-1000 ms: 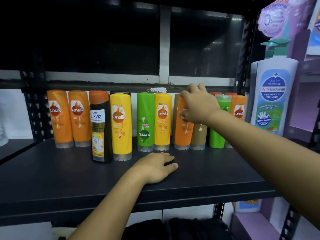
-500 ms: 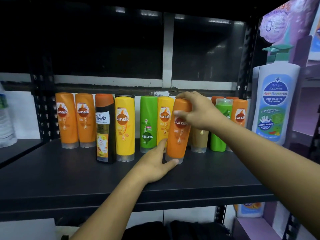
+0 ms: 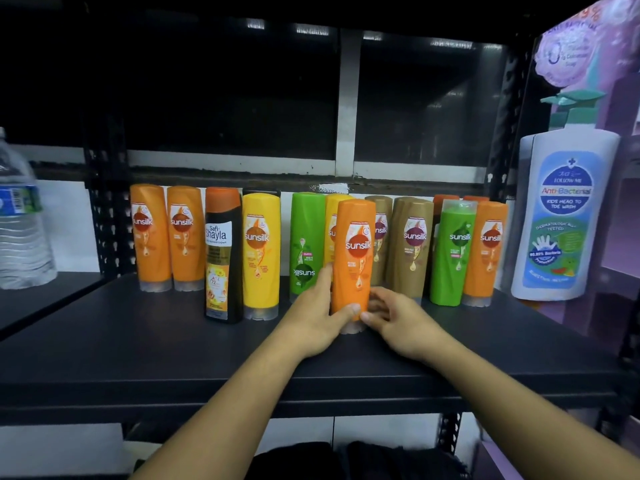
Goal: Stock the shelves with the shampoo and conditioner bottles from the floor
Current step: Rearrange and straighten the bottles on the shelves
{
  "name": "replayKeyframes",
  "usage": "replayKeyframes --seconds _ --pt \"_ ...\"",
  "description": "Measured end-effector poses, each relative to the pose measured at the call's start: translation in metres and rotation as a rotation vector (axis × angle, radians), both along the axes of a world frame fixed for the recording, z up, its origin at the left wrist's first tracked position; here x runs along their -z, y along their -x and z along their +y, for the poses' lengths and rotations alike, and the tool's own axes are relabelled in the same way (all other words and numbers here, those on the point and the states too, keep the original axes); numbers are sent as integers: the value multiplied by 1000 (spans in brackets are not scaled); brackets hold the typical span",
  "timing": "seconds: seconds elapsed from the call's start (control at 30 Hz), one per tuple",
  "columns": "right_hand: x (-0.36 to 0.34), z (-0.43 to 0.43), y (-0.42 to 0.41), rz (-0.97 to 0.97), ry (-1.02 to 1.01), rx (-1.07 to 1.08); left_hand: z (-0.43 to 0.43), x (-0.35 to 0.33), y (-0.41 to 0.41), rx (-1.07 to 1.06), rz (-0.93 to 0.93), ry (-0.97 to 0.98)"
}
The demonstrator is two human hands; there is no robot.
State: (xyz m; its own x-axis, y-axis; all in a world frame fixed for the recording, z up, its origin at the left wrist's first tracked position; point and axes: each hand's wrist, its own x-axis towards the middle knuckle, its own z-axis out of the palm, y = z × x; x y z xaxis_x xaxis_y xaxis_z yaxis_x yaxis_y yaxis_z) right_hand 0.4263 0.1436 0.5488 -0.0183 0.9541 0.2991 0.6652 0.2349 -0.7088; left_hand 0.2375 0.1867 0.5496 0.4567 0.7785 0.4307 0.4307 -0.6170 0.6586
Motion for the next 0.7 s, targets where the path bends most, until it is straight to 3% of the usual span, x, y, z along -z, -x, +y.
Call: replayKeyframes --seconds 0.17,0.33,0.7 --pt "-6 -7 18 -144 -63 -63 -10 -6 14 -82 -97 -12" --pt "-5 -13 73 -356 -149 -178 -25 -4 86 -147 -157 -5" --pt "-9 16 223 -601 -125 -422 -9 -17 249 -418 -63 44"
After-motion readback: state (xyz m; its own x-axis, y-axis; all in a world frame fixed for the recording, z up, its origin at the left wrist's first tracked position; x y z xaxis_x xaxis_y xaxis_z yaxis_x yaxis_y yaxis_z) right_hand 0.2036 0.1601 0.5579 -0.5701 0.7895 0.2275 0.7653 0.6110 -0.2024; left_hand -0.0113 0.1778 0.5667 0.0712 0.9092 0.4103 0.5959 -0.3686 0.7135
